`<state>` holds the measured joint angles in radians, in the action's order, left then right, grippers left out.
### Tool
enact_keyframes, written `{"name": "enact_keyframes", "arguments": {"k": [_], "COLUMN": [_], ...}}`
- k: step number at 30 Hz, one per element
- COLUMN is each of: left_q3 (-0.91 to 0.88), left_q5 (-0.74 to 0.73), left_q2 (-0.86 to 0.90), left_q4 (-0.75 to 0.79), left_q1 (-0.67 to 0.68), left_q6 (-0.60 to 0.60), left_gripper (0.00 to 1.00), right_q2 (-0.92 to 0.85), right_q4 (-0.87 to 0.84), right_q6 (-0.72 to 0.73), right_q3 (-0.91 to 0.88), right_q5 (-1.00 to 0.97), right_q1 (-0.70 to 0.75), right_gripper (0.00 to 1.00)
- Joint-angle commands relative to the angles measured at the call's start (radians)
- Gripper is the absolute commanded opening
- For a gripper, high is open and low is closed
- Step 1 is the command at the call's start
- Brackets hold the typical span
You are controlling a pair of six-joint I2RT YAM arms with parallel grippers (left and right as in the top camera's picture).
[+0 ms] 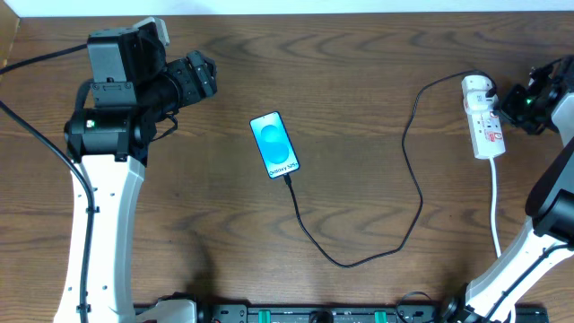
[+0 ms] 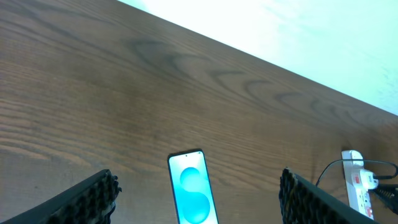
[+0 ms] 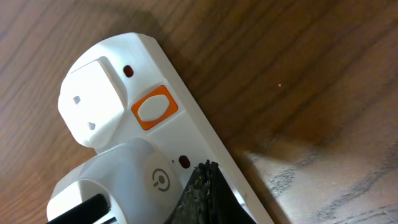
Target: Plug charger to phone and switch on socket
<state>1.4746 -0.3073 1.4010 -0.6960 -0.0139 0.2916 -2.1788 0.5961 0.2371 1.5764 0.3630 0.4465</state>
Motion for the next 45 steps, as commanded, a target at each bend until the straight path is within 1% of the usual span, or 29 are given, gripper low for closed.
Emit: {"name": "enact_keyframes", "arguments": {"k": [1, 15, 20, 25, 40, 45], "left_q3": [0.005, 0.005, 0.005, 0.005, 0.005, 0.005], "left_q5": [0.013, 0.013, 0.013, 0.013, 0.013, 0.013], "left_q2": [-0.008, -0.008, -0.008, -0.008, -0.008, -0.008], "left_q4": [0.000, 0.000, 0.000, 0.000, 0.000, 0.000], "left_q1": [-0.003, -0.003, -0.003, -0.003, -0.003, -0.003], "left_q6": [-0.002, -0.002, -0.002, -0.002, -0.002, -0.002], "left_gripper": [0.85, 0.85, 0.84, 0.84, 0.85, 0.85], "right_q2": [-0.034, -0.034, -0.034, -0.034, -0.034, -0.034], "right_q4": [0.035, 0.050, 0.048, 0.046, 0.031, 0.011], "right_q6": [0.009, -0.007, -0.005, 0.061, 0.349, 0.403], "right_q3": [-0.027, -0.027, -0.027, -0.027, -0.027, -0.027], "right_q5": [0.101, 0.096, 0.148, 0.153, 0.172, 0.212], "right_q1": [-0.098, -0.144, -0.139, -0.143, -0.112, -0.111], "right_gripper": [0.01, 0.01, 0.01, 0.01, 0.01, 0.01]}}
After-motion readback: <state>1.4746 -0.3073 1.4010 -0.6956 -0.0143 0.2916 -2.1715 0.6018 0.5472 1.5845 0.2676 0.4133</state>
